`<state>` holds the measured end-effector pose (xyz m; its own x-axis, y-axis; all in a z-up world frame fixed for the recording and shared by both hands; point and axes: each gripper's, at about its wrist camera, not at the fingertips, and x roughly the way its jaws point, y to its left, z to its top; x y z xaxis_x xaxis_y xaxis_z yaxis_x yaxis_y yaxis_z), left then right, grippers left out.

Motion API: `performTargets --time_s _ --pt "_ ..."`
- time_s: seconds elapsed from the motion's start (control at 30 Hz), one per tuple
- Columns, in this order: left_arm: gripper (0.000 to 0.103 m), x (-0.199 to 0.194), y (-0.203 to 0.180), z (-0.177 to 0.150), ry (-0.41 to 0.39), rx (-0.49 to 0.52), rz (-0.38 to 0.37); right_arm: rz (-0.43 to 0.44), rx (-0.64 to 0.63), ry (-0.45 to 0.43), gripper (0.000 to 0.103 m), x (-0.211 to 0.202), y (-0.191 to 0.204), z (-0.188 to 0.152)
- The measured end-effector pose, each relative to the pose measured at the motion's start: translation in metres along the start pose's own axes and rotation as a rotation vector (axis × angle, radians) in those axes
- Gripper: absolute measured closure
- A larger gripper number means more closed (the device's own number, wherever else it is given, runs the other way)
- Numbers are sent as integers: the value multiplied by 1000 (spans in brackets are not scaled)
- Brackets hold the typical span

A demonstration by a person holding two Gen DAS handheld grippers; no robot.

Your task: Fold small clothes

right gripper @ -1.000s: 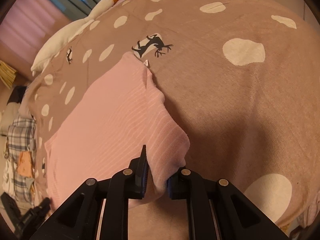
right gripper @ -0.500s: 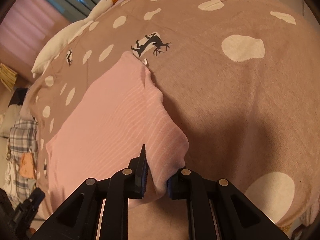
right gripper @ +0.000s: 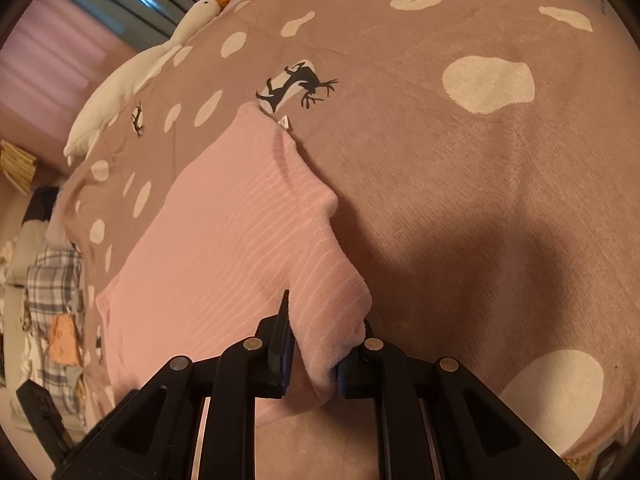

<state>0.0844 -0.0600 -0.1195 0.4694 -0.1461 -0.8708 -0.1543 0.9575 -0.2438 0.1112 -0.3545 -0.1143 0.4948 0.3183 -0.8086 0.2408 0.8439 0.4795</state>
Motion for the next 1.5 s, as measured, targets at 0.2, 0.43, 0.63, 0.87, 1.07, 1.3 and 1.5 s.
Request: performTargets --time_s 0.2,0.43,0.63,0.87,1.07,1.3,1.5 --pt "59 -7 10 1 4 -39 -52 -32 -77 -61 91 -11 21 -1" --pt "55 -43 29 4 -71 -96 -44 11 -213 -173 91 -40 61 6" --pt "49 -67 50 7 -149 -129 30 56 -385 -240 92 -51 110 3" --pt "49 -74 65 7 -160 -164 53 134 -574 -209 92 -43 155 -17" --pt "48 -75 71 7 -156 -180 58 166 -704 -138 92 -30 174 -42" --pt "48 -72 72 8 -146 -183 59 163 -792 20 92 4 181 -67" --pt "47 -73 71 8 -144 -177 58 136 -811 119 92 26 176 -79"
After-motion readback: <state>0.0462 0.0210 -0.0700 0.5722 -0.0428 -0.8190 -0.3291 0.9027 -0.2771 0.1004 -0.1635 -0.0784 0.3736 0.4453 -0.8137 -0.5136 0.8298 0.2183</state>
